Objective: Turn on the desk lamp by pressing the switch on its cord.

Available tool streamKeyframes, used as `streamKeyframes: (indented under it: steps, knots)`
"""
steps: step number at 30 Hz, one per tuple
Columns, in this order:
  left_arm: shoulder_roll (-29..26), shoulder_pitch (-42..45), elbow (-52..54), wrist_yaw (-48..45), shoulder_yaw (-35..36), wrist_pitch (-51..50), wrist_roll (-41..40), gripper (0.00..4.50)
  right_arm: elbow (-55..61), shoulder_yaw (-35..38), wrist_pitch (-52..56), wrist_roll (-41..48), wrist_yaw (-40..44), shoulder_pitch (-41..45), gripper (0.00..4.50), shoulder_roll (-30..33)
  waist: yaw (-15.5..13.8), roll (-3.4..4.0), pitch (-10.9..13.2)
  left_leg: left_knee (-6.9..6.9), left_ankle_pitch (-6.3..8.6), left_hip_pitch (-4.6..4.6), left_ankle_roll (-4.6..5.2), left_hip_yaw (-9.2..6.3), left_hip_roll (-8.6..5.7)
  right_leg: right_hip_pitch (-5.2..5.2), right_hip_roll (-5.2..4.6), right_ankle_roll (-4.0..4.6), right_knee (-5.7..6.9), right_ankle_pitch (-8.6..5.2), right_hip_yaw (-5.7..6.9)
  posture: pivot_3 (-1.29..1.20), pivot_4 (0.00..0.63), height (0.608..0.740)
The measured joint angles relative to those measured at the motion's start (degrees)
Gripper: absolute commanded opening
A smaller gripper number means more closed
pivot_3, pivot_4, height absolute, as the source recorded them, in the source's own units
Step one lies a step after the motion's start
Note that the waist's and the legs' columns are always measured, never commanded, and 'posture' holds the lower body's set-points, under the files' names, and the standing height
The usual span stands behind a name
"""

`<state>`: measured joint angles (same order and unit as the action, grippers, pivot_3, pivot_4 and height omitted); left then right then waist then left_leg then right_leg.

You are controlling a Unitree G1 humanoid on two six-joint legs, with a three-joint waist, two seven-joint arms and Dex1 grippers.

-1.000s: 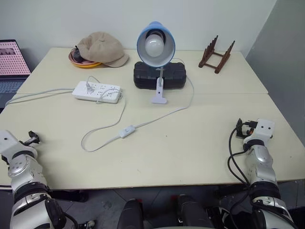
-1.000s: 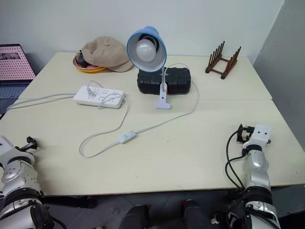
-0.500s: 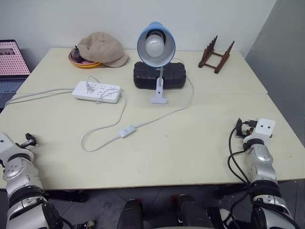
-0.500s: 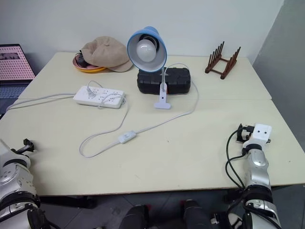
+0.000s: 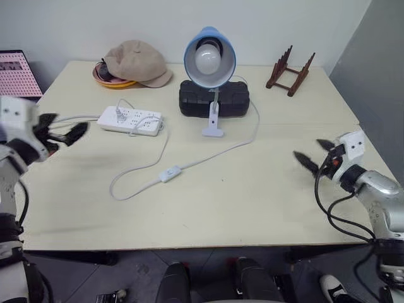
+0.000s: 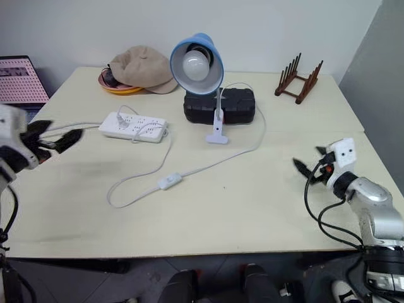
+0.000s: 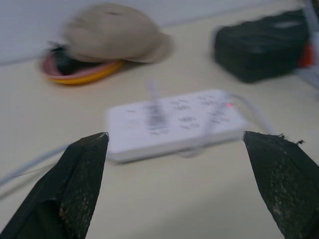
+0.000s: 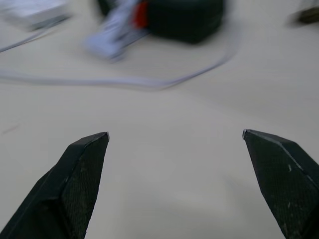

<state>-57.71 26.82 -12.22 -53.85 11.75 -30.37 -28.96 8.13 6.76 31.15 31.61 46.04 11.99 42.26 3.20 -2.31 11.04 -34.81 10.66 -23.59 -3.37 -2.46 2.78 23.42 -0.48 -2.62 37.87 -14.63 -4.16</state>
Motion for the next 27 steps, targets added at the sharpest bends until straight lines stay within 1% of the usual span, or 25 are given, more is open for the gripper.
streamKeyframes:
  steps: [3,4,6,8,12,18,22,27]
  knots:
    - [-0.84,0.24,6.14,-6.04,-5.58,-3.3,-0.63,4.49,4.66,-1.5,4.08,3.09,3.96,-0.1,4.5,1.98,0.17,0.01,0.0,-0.01,0.01,-0.09,0.01,-0.01,0.01,0.12,0.02,0.0,-0.02,-0.01,0.0,0.0,0.15,0.74]
    - [-1.37,0.29,8.51,-8.55,-8.71,-3.6,0.28,4.49,6.34,-1.82,6.08,4.25,5.02,-0.33,4.5,2.78,0.25,0.01,0.01,-0.01,0.01,-0.12,0.01,-0.01,0.01,0.17,0.03,0.0,-0.01,-0.01,0.01,0.0,0.15,0.74]
    - [-1.64,0.29,11.35,-11.87,-13.66,-2.46,2.79,4.49,9.32,-2.73,8.94,6.08,5.38,-0.68,4.5,2.71,0.22,0.02,0.01,-0.01,0.01,-0.15,0.01,-0.03,0.02,0.23,0.05,0.02,0.01,-0.02,0.02,0.0,0.15,0.74]
    - [-1.48,0.36,11.96,-13.23,-15.92,-1.38,4.63,4.49,11.49,-3.57,10.46,6.9,5.06,-0.94,4.5,2.27,0.18,0.01,0.01,-0.04,0.0,-0.29,0.01,-0.05,0.02,0.36,0.07,0.01,0.03,-0.02,0.01,0.0,0.15,0.74]
    - [-0.45,0.5,12.07,-13.13,-17.06,1.73,8.0,4.49,13.31,-3.53,10.55,6.64,3.03,-2.46,4.5,1.46,-0.15,0.01,0.01,-0.08,0.01,-0.32,0.01,-0.04,0.0,0.34,0.04,0.01,-0.01,-0.02,0.01,0.0,0.15,0.74]
    - [0.46,-0.66,12.22,-13.73,-17.22,4.17,10.3,4.49,14.35,-3.23,10.29,5.52,0.23,-4.83,4.5,0.9,-0.31,0.01,0.01,-0.07,0.01,-0.35,0.01,-0.04,0.0,0.37,0.04,0.01,0.0,-0.02,0.01,0.0,0.15,0.74]
    - [3.53,-1.15,11.36,-12.88,-18.13,6.69,12.73,4.49,15.45,-1.8,10.43,5.61,-1.2,-4.88,4.5,0.15,-0.42,0.01,0.01,-0.1,0.0,-0.34,0.02,-0.05,0.0,0.36,0.05,0.0,0.04,-0.01,0.02,0.0,0.15,0.74]
    - [9.03,-1.1,6.78,-10.44,-18.74,10.16,15.14,4.49,16.85,-1.49,10.79,5.66,-2.46,-5.59,4.5,-0.33,-0.5,0.01,0.01,-0.14,0.0,-0.33,0.02,-0.06,0.0,0.33,0.05,-0.01,0.06,0.0,0.02,0.0,0.15,0.74]
